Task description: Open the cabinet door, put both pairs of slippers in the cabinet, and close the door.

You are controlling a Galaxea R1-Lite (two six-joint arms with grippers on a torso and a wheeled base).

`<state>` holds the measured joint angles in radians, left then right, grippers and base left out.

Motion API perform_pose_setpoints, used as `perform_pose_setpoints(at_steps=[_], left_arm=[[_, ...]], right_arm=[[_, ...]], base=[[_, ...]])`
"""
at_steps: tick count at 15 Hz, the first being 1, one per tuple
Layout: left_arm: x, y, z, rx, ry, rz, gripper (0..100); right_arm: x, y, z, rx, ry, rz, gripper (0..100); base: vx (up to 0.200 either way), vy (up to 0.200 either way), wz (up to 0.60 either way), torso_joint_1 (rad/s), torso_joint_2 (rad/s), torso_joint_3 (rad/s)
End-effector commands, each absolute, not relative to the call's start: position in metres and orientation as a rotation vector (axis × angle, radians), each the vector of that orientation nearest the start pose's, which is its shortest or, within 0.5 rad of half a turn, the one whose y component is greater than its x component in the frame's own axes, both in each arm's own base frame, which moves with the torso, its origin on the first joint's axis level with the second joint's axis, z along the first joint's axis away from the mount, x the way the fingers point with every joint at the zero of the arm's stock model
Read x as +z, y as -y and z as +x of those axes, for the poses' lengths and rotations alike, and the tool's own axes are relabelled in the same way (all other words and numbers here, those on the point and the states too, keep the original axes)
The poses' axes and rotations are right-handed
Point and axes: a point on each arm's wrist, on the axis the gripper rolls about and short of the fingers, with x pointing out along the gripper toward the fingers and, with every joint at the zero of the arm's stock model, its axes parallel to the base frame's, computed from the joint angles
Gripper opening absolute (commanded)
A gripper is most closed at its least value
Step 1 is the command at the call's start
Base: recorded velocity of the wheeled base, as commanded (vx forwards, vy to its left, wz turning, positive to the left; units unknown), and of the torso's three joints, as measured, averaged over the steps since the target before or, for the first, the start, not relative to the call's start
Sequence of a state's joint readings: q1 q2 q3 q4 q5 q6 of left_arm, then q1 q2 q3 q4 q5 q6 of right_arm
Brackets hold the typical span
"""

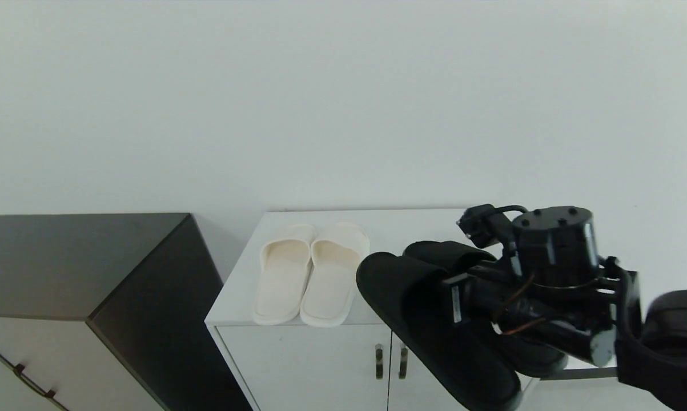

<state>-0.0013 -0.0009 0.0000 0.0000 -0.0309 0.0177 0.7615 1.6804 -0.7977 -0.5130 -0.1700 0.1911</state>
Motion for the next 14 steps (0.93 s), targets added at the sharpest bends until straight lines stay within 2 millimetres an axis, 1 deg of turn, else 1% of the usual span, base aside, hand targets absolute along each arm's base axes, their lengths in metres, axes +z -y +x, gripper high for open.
perform_pose_setpoints(at_steps=[1, 2, 3, 6, 9, 14], left_arm=[[0.075, 0.001, -0.023, -0.032, 0.0, 0.017, 0], [0.075, 0.001, -0.023, -0.032, 0.0, 0.015, 0], [0.075, 0.001, -0.023, -0.032, 0.0, 0.014, 0], [0.075, 0.001, -0.023, -0.029, 0.0, 0.012, 0], [0.075, 0.001, -0.023, -0.031, 0.0, 0.008, 0], [0.075, 0.001, -0.023, -0.032, 0.0, 0.009, 0]], right_arm=[[0.188, -0.172, 0.182, 0.594, -0.346, 0.016, 0], [0.184, -0.168, 0.178, 0.602, -0.353, -0.004, 0], [0.183, -0.169, 0.176, 0.609, -0.353, -0.026, 0], [0.183, -0.17, 0.174, 0.622, -0.351, -0.029, 0], [0.177, -0.169, 0.17, 0.631, -0.369, -0.039, 0], [0.174, -0.168, 0.168, 0.655, -0.382, -0.041, 0]], base=[[0.0, 0.0, 0.0, 0.0, 0.0, 0.0], [0.0, 0.0, 0.0, 0.0, 0.0, 0.0], [0.0, 0.0, 0.0, 0.0, 0.0, 0.0], [0.0, 0.0, 0.0, 0.0, 0.0, 0.0], [-0.2, 0.0, 0.0, 0.002, 0.0, -0.001], [-0.2, 0.0, 0.0, -0.002, 0.0, 0.004]])
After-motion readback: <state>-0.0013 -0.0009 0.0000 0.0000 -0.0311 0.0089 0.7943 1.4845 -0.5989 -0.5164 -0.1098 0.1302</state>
